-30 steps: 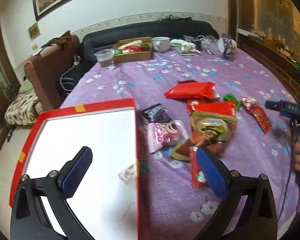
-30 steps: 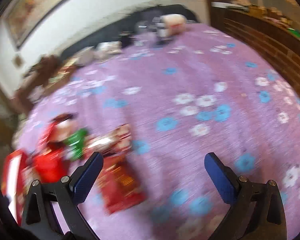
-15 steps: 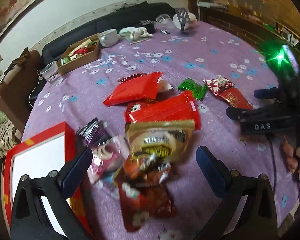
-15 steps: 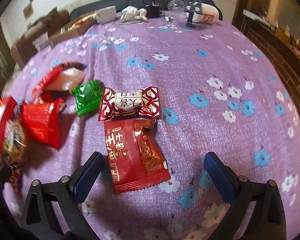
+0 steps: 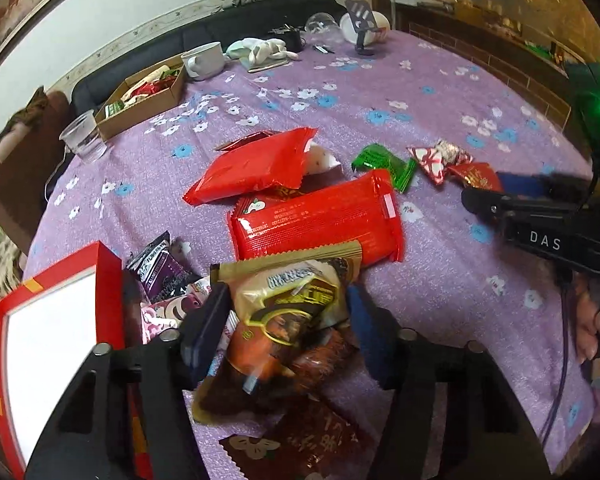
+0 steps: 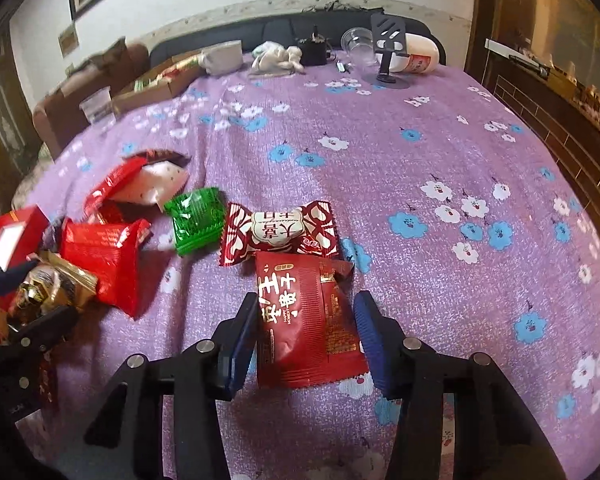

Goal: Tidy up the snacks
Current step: 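Close the right tool on the red packet while the left tool grips the brown bag, then carry both packets over the white tray and open both tools to drop them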

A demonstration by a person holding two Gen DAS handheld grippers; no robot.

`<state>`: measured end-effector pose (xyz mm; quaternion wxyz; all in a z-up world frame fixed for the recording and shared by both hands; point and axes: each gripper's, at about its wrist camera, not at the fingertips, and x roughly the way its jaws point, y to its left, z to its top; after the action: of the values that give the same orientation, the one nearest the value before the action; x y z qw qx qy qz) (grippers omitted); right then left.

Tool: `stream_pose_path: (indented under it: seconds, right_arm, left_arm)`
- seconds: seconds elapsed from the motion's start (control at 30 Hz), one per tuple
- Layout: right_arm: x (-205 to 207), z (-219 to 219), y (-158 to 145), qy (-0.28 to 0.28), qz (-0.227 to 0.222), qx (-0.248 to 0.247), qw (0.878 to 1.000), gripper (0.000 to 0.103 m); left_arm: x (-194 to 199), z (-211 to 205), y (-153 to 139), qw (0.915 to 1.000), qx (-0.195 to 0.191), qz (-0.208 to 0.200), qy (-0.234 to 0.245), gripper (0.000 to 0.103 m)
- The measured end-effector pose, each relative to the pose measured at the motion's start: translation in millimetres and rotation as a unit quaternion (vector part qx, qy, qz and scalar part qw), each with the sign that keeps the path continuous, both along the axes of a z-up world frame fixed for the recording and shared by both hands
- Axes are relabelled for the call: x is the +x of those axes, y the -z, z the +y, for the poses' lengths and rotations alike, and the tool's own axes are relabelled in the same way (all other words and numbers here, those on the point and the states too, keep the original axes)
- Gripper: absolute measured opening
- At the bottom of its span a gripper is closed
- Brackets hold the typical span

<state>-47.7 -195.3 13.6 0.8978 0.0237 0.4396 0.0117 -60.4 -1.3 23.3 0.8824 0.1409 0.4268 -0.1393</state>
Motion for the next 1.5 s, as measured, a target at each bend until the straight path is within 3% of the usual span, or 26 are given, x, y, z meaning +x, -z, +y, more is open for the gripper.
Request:
stream_pose_path:
  seconds: [0.1, 0.23, 0.37, 0.7, 0.73, 0.77, 0.8, 0.87, 0.9, 0.93, 1.0, 1.03, 1.07, 1.13, 1.33, 1.4, 1.43, 1.5]
  right_arm:
    - [-3.9, -13.9, -1.1, -0.008, -0.013, 0.075, 0.997, 0.044]
    - [-6.1, -17.6, -1.8, -0.011, -0.014, 0.102, 0.995, 0.041]
    - [-14.3, -24.4, -6.4, -0.029, -0.032, 0.169, 0.985, 0.039]
    - [-30.1, -16.6, -14.3, -0.05, -0.04, 0.23, 0.971, 0.038]
    - [-31.3, -14.2, -15.4, -0.053, -0.041, 0.232, 0.97, 0.035]
    - [-33.2, -10.4, -17.3, -0.057, -0.043, 0.235, 0.969, 0.009]
    - [-33.6, -7.9, -17.5, -0.06, -0.041, 0.233, 0.97, 0.003]
    - [-34.4, 1.0, -16.4, -0.05, -0.029, 0.192, 0.98, 0.007]
    - [-34.2, 8.9, -15.5, -0.042, -0.021, 0.138, 0.989, 0.011]
    - [-34.5, 12.0, -14.3, -0.047, -0.015, 0.121, 0.991, 0.011]
    - [-35.3, 8.0, -13.4, -0.056, -0.004, 0.145, 0.988, 0.015]
    - [-35.5, 6.8, -13.8, -0.06, 0.002, 0.154, 0.986, 0.033]
    - [-35.7, 6.6, -14.7, -0.064, 0.01, 0.16, 0.985, 0.058]
    - [-39.1, 11.9, -19.1, -0.06, 0.015, 0.142, 0.988, 0.071]
    - [-39.5, 53.8, -11.0, -0.072, 0.046, 0.057, 0.995, 0.067]
    - [-38.1, 61.9, -2.8, -0.067, 0.053, 0.037, 0.996, 0.058]
    - [-39.7, 65.9, -2.5, -0.06, 0.041, 0.014, 0.997, 0.044]
    - [-40.7, 67.2, -1.8, -0.053, 0.039, 0.009, 0.998, 0.043]
  left_arm:
    - [-3.6, 4.1, -4.4, 0.9999, -0.014, -0.005, -0.007, 0.053]
    - [-13.5, 9.8, -10.2, 0.9995, -0.021, -0.023, -0.012, 0.051]
    - [-30.4, 14.2, -19.8, 0.9984, -0.023, -0.051, -0.01, 0.051]
    - [-59.1, 44.4, -41.4, 0.9942, -0.043, -0.092, -0.035, 0.052]
    - [-61.1, 49.3, -43.6, 0.9936, -0.046, -0.094, -0.041, 0.052]
    - [-63.4, 56.8, -46.1, 0.9927, -0.05, -0.098, -0.05, 0.052]
    - [-64.7, 61.5, -47.9, 0.9921, -0.052, -0.1, -0.056, 0.052]
    - [-67.7, 70.0, -50.5, 0.9912, -0.054, -0.102, -0.064, 0.052]
    - [-69.8, 73.4, -51.4, 0.9908, -0.055, -0.104, -0.066, 0.052]
    - [-72.3, 77.2, -52.7, 0.9902, -0.054, -0.108, -0.07, 0.052]
    - [-75.9, 84.6, -54.5, 0.9891, -0.055, -0.114, -0.074, 0.052]
    - [-75.9, 86.5, -54.5, 0.989, -0.056, -0.114, -0.075, 0.052]
    - [-76.0, 89.6, -54.3, 0.9886, -0.059, -0.114, -0.079, 0.052]
    - [-76.5, 93.0, -53.4, 0.9881, -0.064, -0.114, -0.081, 0.052]
    - [-82.2, 100.8, -50.3, 0.987, -0.075, -0.114, -0.085, 0.052]
    - [-85.1, 106.1, -50.6, 0.9864, -0.077, -0.116, -0.088, 0.052]
    - [-85.8, 107.9, -50.8, 0.9861, -0.078, -0.117, -0.09, 0.052]
    - [-88.6, 115.0, -51.2, 0.985, -0.08, -0.119, -0.096, 0.052]
